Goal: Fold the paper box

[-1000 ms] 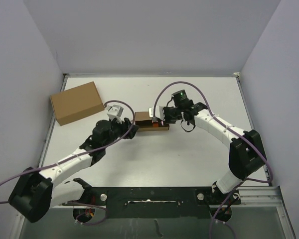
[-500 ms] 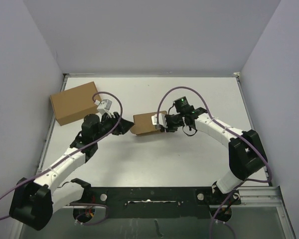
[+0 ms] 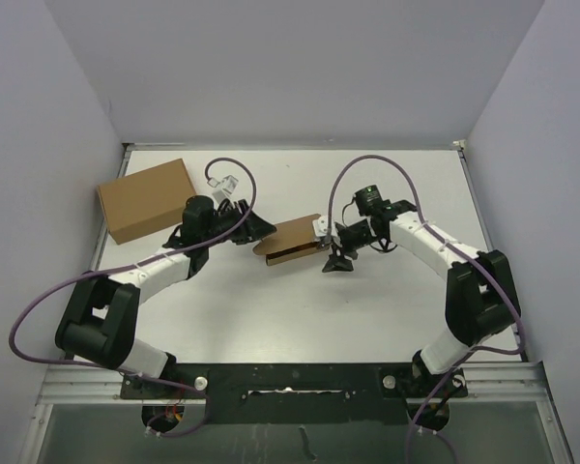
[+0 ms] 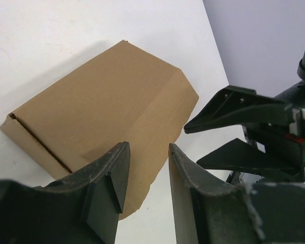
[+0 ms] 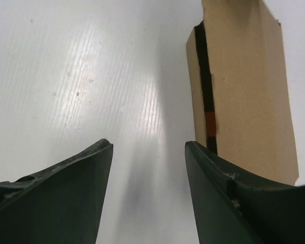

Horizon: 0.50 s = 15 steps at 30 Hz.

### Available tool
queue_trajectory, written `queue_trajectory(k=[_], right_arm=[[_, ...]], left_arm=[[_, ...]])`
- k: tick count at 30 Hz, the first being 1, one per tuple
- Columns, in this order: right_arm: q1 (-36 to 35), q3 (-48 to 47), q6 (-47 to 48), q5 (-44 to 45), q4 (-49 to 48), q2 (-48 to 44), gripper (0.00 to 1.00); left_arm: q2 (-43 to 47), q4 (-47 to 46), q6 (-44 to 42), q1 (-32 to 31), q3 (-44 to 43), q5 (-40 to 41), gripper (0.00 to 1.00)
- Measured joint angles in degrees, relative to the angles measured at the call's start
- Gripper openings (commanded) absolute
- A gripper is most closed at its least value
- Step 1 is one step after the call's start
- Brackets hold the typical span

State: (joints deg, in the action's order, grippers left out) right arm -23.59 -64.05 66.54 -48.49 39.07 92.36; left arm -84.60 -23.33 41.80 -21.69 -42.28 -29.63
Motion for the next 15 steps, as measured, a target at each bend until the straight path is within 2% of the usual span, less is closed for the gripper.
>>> queue_trajectory(k=[4,6,10,15], right_arm=[[2.8,-2.8,-0.5,-6.1,3.0,-0.9,0.60],[4.0,-4.5,-3.3,-8.5,2.9,-1.8,0.55],[5.2,-8.1,-13.8,-9.9,-1.5,-2.0,0.38],[6.3,-15.8,-29.0,-8.1,-6.3,3.3,0.34]], left_arm=[[0.0,0.0,0.0,0.0,-0.3,-0.8,0.35],[0.0,0.3,-0.1,0.1,-1.2,-1.0,0.34],[-1.4,0.5,-0.5,0.2,-4.5,-1.8,0.34],[-5.5,1.7,-1.6,0.5,-8.3,-2.6,0.27]])
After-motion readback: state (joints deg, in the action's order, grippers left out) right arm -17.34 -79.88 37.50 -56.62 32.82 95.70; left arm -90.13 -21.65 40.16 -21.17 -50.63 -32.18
